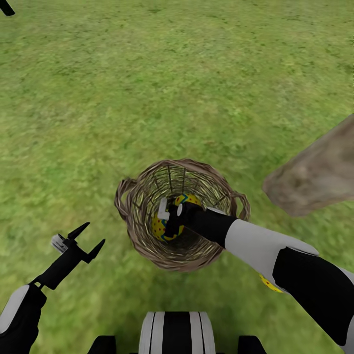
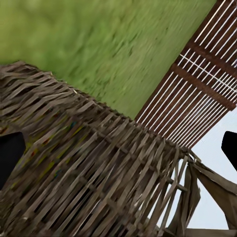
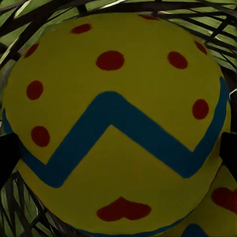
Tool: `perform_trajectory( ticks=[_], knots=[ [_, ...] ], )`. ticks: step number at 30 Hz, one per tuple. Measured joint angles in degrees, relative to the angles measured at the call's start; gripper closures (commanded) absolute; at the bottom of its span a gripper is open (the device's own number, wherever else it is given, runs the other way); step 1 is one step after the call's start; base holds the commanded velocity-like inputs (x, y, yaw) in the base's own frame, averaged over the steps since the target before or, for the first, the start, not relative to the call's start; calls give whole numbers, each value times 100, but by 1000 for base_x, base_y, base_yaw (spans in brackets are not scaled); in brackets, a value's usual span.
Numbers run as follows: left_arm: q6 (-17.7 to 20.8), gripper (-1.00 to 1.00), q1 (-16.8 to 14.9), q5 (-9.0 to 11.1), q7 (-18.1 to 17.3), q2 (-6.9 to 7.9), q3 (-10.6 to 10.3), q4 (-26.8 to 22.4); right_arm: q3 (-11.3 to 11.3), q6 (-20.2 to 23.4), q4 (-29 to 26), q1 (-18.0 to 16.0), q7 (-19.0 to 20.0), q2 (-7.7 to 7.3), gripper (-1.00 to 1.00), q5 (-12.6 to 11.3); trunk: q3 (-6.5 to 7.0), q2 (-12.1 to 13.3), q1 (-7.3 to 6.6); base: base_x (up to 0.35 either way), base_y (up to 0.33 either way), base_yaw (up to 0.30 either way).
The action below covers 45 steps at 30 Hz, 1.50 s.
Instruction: Take the three Easter eggs out of the wicker basket on the lawn in the garden, then place them on the lawn next to a single tree (choose any tree) so that all three eggs are next to the same tree and none are left in the basket.
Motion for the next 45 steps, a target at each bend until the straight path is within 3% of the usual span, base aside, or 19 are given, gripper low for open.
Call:
perform_trajectory(
  ticks=[28,45],
  knots=[
    [3,-100,0,3,0,4,0,37,0,3,-9,2,1,-4,100,-17,221,13,-26,0,0,0],
    [4,-100,0,7,0,-4,0,183,1,2,-8,3,1,-1,100,-8,287,17,-34,18,-15,0]
  ],
)
